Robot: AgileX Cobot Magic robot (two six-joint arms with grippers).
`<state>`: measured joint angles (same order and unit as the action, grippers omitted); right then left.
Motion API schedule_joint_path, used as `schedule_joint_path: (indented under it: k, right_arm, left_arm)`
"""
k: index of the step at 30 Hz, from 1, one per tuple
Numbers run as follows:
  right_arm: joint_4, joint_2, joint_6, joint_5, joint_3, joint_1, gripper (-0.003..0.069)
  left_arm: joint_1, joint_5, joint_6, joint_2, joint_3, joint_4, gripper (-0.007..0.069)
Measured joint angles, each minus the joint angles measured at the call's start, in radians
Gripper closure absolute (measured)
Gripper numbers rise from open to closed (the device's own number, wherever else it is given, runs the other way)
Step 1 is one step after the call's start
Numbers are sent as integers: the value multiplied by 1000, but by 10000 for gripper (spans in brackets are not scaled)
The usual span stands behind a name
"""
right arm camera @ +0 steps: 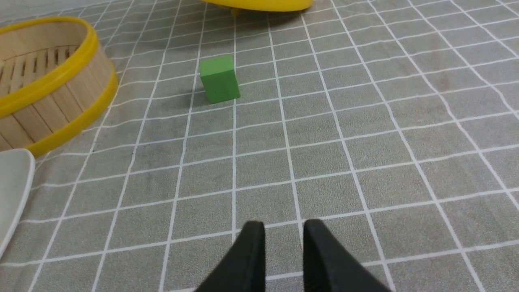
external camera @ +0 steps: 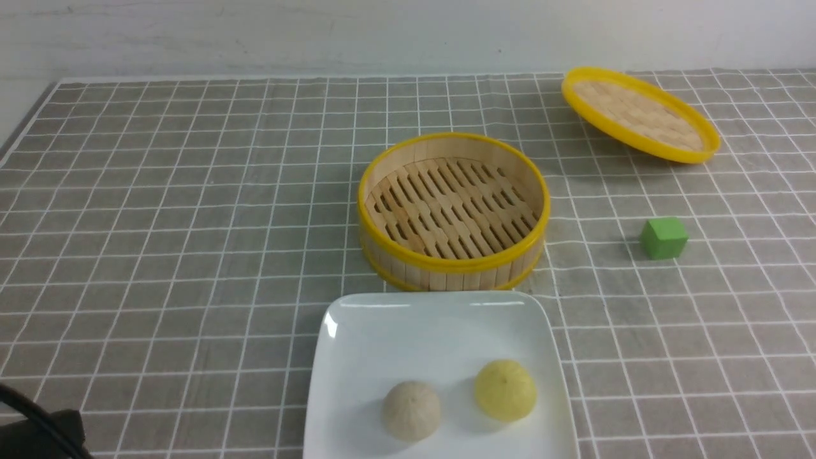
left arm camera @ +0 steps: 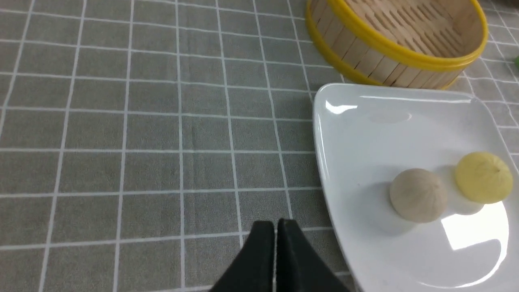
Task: Put the steamed buns into the plate on the grey tablecloth.
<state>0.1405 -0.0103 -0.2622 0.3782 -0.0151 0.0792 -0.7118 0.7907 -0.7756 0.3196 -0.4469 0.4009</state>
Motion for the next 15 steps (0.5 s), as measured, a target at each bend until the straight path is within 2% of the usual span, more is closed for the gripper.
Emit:
schedule_joint_path:
  k: [5, 10, 15]
  right_arm:
    - [0, 0, 0, 1, 0, 0, 488]
    - [0, 0, 1, 1, 0, 0, 480]
    - [0, 0, 1, 1, 0, 0, 476]
  left_arm:
    - [0, -187, -49, 0, 66, 93, 588]
    - [0, -425, -269, 0, 126, 135, 586]
    - [0, -482, -351, 0, 130, 152, 579]
